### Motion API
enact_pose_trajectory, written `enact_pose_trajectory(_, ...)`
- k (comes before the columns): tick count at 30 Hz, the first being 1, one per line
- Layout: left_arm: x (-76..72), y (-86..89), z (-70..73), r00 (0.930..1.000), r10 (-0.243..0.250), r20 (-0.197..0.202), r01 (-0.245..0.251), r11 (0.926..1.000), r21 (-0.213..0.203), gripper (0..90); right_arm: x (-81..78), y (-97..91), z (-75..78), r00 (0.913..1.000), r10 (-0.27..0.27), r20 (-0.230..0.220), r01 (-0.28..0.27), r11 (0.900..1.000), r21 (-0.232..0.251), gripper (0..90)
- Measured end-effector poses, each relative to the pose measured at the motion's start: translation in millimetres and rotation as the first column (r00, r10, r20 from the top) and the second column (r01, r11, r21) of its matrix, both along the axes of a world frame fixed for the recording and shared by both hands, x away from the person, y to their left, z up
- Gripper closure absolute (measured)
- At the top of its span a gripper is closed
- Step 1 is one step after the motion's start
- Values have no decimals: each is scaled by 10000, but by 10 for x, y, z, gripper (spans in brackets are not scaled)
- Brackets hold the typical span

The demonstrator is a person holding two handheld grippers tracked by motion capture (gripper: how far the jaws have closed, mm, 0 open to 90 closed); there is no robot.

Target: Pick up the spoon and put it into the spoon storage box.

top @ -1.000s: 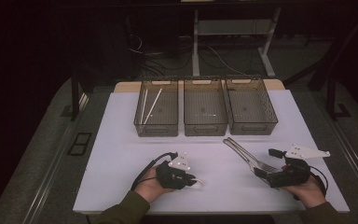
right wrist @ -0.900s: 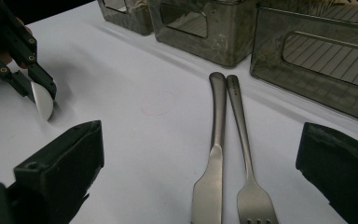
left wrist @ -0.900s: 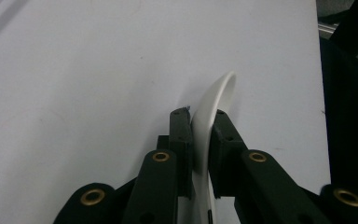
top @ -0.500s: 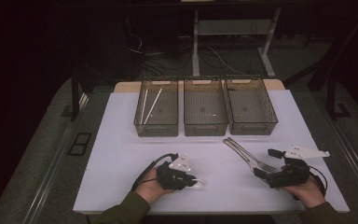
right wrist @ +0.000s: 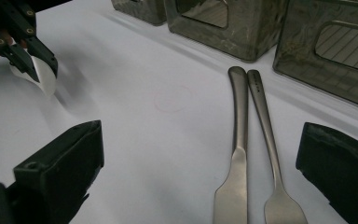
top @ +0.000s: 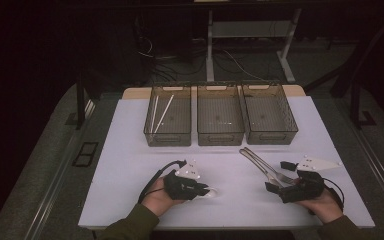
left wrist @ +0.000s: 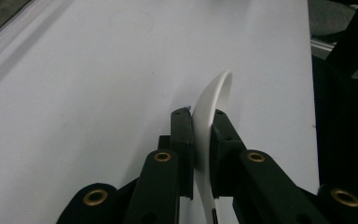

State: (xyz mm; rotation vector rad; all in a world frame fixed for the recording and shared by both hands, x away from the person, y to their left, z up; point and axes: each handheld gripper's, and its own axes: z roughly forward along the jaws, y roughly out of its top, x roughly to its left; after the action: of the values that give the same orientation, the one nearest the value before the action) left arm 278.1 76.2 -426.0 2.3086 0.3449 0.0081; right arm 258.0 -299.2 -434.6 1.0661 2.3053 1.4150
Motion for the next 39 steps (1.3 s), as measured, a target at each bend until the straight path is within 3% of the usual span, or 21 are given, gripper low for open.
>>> enact_pose_trajectory(17, 135, 39, 236, 9988, 323, 376, -289, 9959, -856, 812, -3, -28, 4, 9999, -79, 72, 79, 10000, -14, 8)
enact_pose_trajectory(31, 400, -73, 434, 9946, 594, 857, -485, 9910, -1246, 811, -18, -39, 11, 9999, -108, 81, 108, 9999, -20, 9)
enact_pose_trajectory(39, 523, -168, 572, 9909, 588, 1210, -441, 9917, -1207, 811, -24, -50, 17, 9998, -199, 101, 199, 9998, 9, 8)
